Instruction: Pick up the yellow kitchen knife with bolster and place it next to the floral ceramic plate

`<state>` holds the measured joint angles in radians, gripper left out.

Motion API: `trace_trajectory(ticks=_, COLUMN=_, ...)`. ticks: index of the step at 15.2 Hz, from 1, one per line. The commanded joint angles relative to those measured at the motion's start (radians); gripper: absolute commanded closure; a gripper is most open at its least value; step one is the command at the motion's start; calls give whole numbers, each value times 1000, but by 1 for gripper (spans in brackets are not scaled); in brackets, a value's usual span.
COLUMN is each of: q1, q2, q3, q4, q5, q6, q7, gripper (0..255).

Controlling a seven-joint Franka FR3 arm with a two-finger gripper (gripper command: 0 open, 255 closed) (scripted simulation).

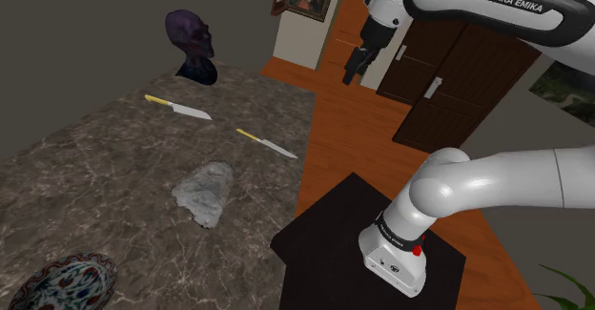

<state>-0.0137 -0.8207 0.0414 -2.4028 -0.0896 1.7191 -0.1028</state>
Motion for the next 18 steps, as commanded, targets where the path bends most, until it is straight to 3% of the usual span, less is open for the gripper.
trace_trajectory(ticks=1, q1=0, q2=0, q3=0, q4=0, q5=0, q6=0, q7=0, gripper=0)
trace_trajectory(ticks=9, q1=0, q2=232, q3=-67, q4=-42, q5=-10, q6=253, q7=-75, gripper=0)
trace_trajectory(ticks=18, q1=11, q2=563, q3=-128, q4=19, q5=17, q6=498, q7=-176, gripper=0)
